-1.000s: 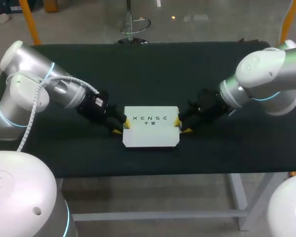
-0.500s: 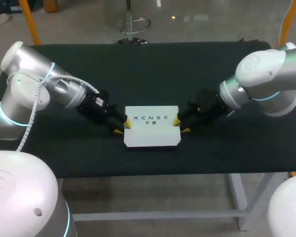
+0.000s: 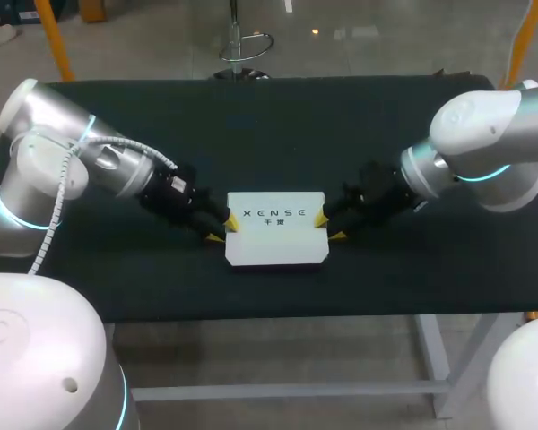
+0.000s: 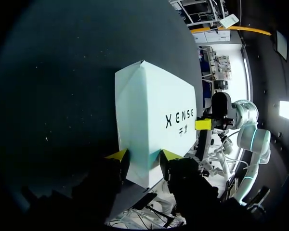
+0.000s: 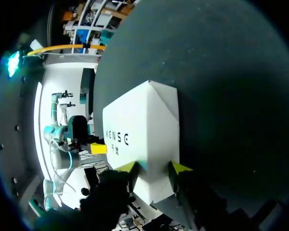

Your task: Assemble the packaging by folding the flat box into shape, placing the metal phone stand inside, and closing the box properly

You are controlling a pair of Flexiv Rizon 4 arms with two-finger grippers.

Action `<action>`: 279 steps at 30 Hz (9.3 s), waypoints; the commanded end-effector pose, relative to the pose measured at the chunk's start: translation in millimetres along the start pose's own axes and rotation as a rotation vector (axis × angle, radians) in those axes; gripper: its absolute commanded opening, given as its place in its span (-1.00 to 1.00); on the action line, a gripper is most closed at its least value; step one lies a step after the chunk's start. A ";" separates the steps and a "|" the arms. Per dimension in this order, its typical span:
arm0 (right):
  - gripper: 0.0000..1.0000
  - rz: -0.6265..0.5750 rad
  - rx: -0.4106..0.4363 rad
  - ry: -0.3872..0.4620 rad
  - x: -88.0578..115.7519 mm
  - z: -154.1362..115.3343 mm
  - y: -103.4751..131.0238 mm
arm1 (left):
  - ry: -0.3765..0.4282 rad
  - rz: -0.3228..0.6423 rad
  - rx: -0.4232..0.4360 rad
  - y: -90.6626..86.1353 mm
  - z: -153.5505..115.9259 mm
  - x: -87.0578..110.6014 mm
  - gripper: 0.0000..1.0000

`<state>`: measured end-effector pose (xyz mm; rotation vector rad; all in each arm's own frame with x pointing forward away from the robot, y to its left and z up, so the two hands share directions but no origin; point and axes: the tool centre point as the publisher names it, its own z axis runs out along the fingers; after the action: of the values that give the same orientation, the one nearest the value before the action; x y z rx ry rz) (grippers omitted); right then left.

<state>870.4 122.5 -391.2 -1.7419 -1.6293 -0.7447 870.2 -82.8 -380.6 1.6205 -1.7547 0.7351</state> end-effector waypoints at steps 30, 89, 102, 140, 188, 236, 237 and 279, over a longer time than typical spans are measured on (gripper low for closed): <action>-0.07 0.034 0.039 0.003 12.5 -5.0 4.2 | -0.058 -0.056 -0.033 -0.7 -7.0 21.1 -0.09; -0.07 0.108 0.126 0.010 24.6 -13.4 15.3 | -0.106 -0.172 -0.130 -6.3 -20.9 37.9 -0.01; -0.07 0.124 0.145 0.014 30.7 -15.5 15.6 | -0.110 -0.219 -0.156 -8.1 -24.1 42.6 -0.02; -0.09 0.175 0.181 0.011 43.5 -19.1 19.2 | -0.118 -0.335 -0.220 -13.2 -31.2 52.6 -0.04; -0.09 0.210 0.208 0.016 54.1 -22.3 27.3 | -0.122 -0.416 -0.289 -23.5 -43.7 49.5 -0.11; -0.10 0.265 0.248 0.032 58.7 -25.1 33.0 | -0.086 -0.474 -0.451 -34.0 -51.2 49.7 -0.16; -0.09 0.265 0.248 0.032 58.7 -25.2 33.0 | -0.086 -0.476 -0.453 -34.1 -51.6 49.7 -0.16; -0.11 0.275 0.248 0.027 69.5 -24.8 42.3 | -0.111 -0.509 -0.489 -44.2 -54.7 62.7 -0.18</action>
<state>915.4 142.7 -325.5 -1.7260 -1.3599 -0.4251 912.1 -81.1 -299.2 1.6701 -1.3529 -0.0133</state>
